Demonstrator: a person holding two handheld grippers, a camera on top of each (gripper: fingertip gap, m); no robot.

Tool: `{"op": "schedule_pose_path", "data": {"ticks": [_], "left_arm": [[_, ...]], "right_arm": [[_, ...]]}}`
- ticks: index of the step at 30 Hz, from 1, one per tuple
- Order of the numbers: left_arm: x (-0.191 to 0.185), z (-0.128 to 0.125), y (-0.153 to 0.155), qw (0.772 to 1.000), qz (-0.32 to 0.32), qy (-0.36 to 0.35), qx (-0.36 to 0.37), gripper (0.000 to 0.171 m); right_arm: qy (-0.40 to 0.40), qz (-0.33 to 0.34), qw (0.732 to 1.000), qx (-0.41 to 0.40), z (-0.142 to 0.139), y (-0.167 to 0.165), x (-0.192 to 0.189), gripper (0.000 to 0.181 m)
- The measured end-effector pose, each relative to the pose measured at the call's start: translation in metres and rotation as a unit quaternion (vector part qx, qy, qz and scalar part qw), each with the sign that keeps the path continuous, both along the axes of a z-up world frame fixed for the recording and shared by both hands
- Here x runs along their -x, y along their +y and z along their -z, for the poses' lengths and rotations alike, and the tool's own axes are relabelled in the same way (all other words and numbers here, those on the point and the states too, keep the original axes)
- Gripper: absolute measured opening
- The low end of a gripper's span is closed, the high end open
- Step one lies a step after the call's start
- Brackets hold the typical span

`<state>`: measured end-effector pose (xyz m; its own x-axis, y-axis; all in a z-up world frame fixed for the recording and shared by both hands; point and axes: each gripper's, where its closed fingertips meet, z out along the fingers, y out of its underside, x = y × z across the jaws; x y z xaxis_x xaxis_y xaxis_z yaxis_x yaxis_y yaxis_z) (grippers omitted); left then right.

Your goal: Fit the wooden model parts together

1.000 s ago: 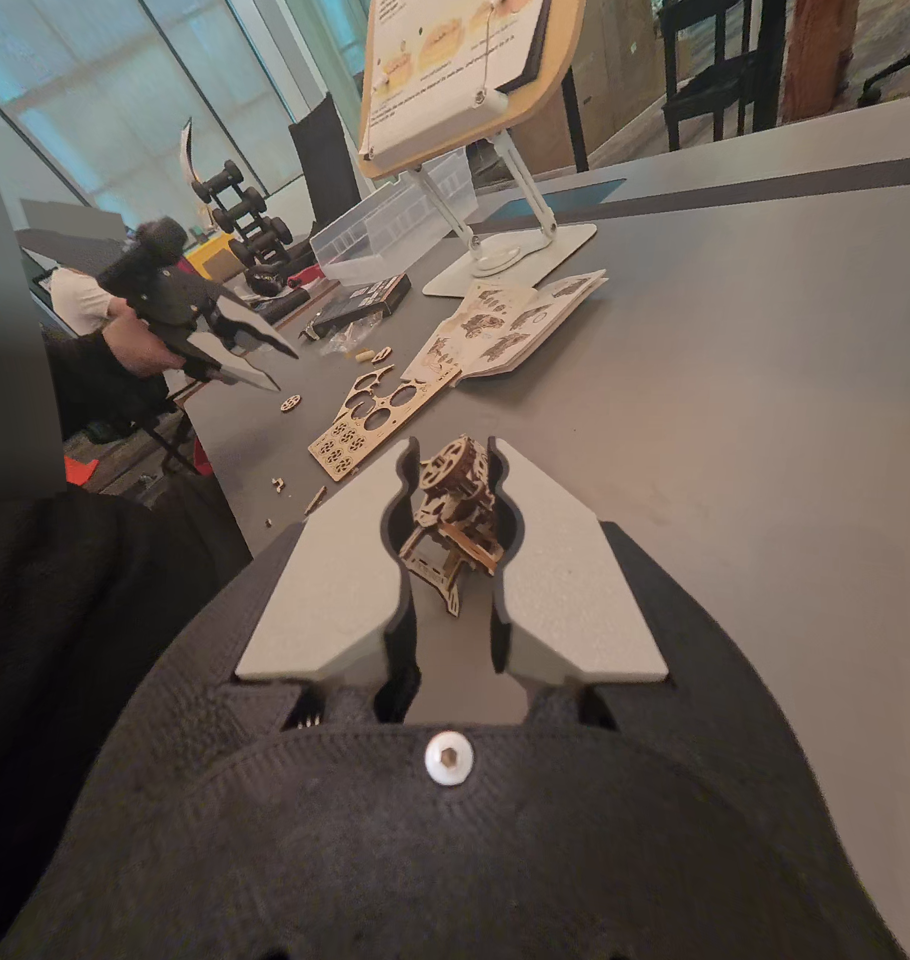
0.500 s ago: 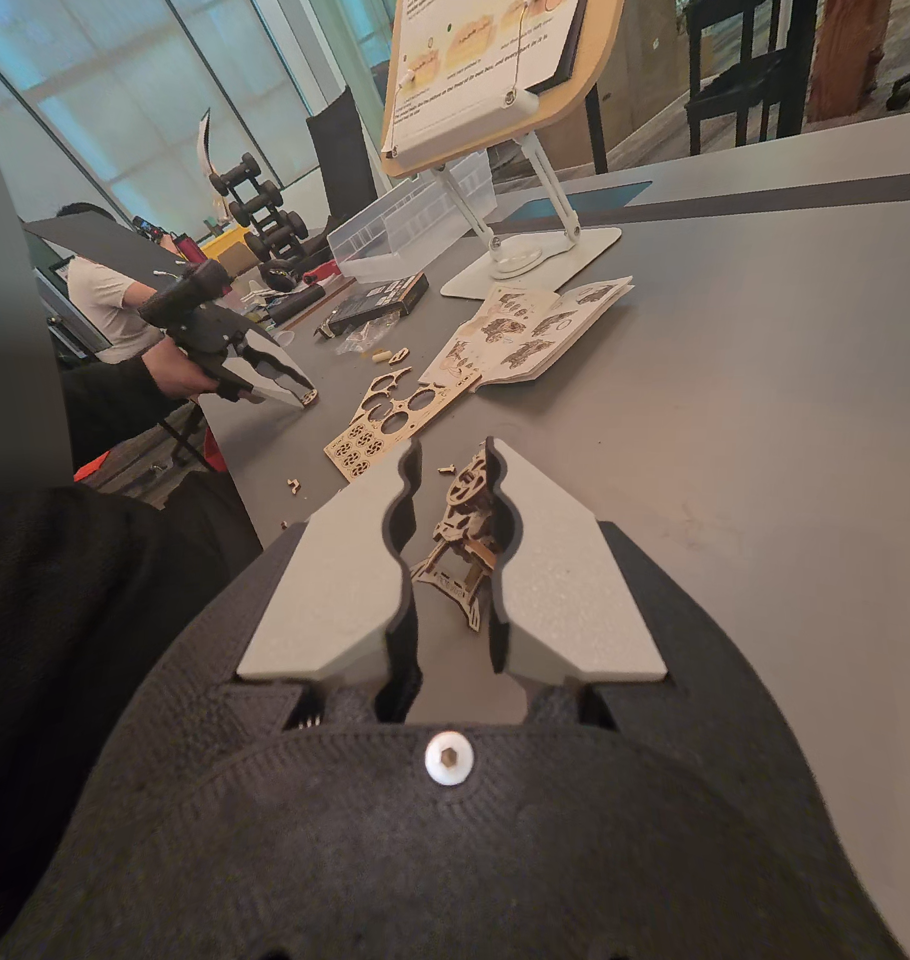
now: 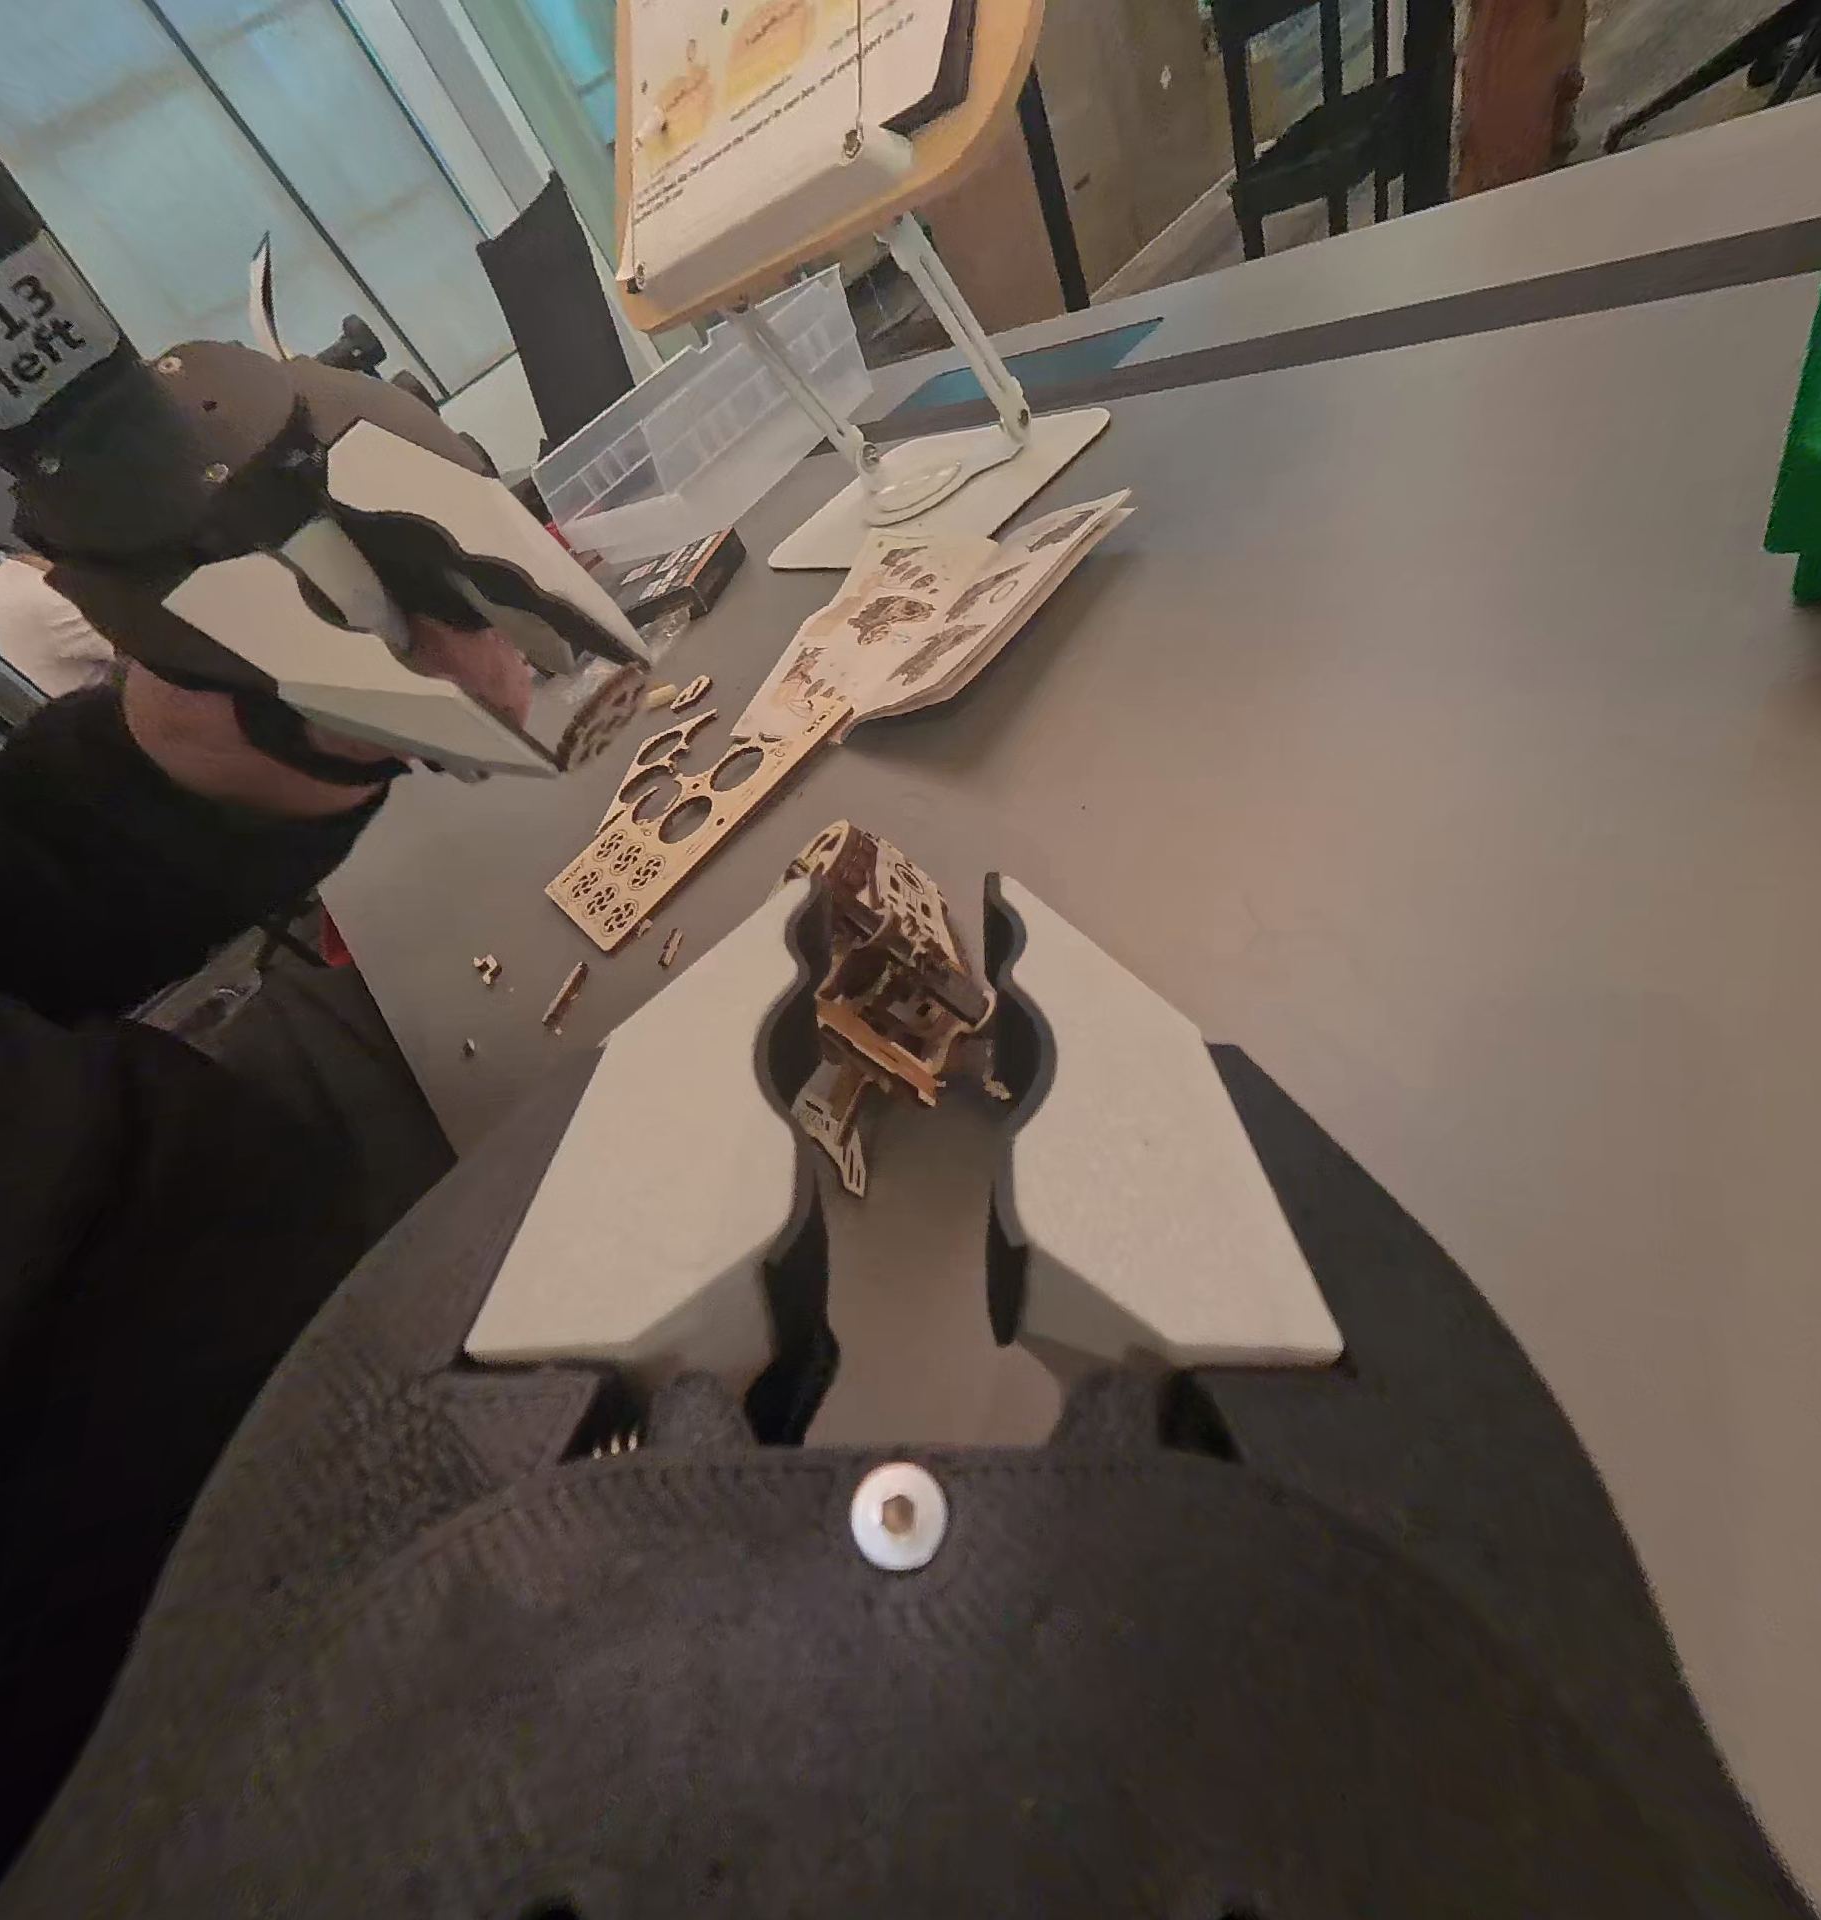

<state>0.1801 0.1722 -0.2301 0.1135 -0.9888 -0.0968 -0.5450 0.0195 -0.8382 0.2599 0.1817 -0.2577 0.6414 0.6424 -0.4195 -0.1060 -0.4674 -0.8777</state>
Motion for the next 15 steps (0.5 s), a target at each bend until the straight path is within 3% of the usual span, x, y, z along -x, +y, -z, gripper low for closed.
{"op": "schedule_pose_path", "data": {"ticks": [5, 15], "left_arm": [[-0.048, 0.013, -0.007, 1.0, 0.004, -0.002, -0.022, 0.029], [-0.05, 0.029, -0.001, 0.998, -0.02, 0.029, -0.047, 0.029]], "right_arm": [[0.002, -0.003, 1.0, 0.001, 0.005, 0.0, 0.001, 0.026], [0.006, -0.007, 1.0, -0.001, 0.004, 0.003, 0.009, 0.026]]}}
